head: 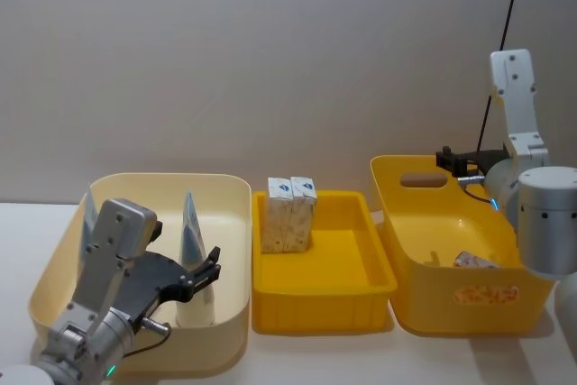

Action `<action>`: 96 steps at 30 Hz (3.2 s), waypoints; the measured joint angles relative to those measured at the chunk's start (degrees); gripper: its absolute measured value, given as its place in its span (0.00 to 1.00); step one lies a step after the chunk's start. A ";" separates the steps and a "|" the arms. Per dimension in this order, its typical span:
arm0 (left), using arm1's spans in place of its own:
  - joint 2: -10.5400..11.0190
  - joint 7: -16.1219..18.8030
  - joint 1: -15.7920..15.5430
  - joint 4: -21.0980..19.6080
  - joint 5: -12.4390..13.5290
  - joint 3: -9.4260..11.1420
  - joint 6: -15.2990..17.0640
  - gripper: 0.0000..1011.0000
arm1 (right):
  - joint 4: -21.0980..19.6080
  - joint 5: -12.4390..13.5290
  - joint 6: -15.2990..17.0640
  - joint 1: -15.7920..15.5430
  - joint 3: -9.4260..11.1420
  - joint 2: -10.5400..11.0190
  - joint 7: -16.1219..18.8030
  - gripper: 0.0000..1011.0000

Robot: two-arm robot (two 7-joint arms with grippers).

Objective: Bimanual collaborative sorting of washing and personal care products

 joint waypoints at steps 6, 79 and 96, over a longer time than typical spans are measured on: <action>-0.99 -0.07 -1.23 2.30 -0.03 -0.16 0.39 0.99 | 0.03 -0.01 0.00 0.03 0.01 0.00 0.00 0.99; -2.56 -0.23 -3.25 5.99 -0.01 -0.48 0.85 0.26 | 0.09 -0.01 0.01 0.06 0.02 0.00 0.00 0.99; -3.38 -2.42 -4.35 5.52 -1.45 -2.20 -1.32 0.26 | 0.09 -0.01 0.01 0.06 0.02 0.00 -0.01 0.99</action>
